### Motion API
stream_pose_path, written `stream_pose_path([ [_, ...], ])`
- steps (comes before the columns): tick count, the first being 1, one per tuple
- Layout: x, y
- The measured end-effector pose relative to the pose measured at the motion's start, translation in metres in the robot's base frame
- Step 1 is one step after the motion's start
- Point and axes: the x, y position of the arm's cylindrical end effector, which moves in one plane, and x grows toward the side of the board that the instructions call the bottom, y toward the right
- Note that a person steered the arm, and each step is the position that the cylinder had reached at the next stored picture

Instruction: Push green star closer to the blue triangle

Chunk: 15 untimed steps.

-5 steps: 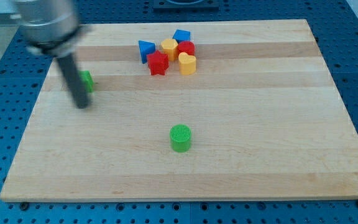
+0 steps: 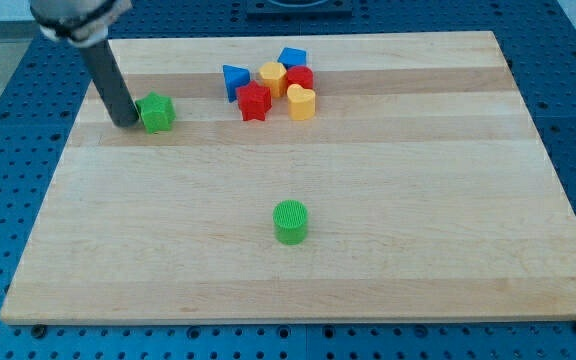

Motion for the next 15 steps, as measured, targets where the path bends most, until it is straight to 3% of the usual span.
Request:
stream_pose_path([
  [1,-0.010,0.039],
  [2,0.023,-0.045],
  [3,0.070,-0.027],
  [4,0.042,0.016],
  [7,0.031,0.073],
  [8,-0.039,0.063],
  [10,-0.059,0.044],
  [11,-0.095,0.040],
  [12,-0.075,0.088],
  [13,-0.073,0.002],
  [14,-0.034,0.036],
  [15,-0.047,0.070],
])
